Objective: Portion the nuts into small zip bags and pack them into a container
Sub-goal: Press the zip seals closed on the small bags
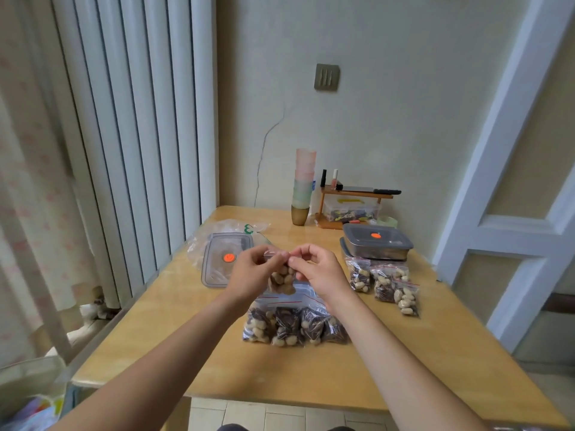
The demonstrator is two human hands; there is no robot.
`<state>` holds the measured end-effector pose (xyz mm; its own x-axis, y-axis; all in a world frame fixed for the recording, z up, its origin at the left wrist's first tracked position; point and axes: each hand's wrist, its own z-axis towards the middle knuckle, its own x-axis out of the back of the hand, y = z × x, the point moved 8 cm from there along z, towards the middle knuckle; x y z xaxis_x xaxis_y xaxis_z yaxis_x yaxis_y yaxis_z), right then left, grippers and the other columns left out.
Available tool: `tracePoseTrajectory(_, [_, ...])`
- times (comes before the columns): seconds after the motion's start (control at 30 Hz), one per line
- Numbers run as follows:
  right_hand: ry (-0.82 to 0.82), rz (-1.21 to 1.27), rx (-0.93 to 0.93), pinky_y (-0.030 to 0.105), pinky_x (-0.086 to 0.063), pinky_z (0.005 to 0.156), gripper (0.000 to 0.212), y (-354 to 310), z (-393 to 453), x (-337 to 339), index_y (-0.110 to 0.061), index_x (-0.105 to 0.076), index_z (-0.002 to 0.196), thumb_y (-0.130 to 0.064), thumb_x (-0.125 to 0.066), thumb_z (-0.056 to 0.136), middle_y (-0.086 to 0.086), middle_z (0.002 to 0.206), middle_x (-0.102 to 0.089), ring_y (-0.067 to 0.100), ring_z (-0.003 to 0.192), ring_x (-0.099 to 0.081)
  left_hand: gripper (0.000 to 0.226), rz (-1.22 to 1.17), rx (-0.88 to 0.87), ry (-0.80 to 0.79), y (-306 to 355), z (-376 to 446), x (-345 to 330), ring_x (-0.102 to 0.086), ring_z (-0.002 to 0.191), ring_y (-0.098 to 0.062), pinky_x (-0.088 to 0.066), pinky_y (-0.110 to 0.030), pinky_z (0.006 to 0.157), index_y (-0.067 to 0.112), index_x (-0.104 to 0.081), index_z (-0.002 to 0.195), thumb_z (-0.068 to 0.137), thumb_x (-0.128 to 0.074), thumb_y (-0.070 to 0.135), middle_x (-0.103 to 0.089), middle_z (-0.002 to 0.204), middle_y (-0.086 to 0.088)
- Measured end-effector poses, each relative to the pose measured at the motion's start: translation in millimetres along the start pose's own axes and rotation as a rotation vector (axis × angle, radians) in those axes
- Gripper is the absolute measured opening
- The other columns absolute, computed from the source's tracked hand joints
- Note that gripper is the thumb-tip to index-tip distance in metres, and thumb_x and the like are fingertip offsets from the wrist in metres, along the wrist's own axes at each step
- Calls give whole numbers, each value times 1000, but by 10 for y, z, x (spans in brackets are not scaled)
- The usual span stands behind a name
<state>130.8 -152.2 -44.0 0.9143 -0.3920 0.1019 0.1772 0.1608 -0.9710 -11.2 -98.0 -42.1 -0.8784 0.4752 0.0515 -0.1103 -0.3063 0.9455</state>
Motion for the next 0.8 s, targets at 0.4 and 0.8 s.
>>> tracePoseTrajectory(0.4, [78, 57, 40, 26, -50, 62, 5, 12, -135, 92, -6, -64, 97, -1, -64, 97, 2, 72, -61, 10, 57, -52, 27, -164, 59, -62, -137, -46, -130, -68, 77, -21, -57, -37, 73, -1, -72, 99, 88, -77, 23, -74, 87, -17])
tracePoseTrajectory(0.8, [47, 36, 32, 20, -44, 57, 7, 31, -185, 28, -5, -64, 91, -5, -63, 98, -14, 62, -61, 9, 54, -47, 23, -185, 132, 34, -210, -34, -40, -64, 70, -18, -55, -28, 66, -3, -74, 96, 87, -78, 18, -71, 79, -15])
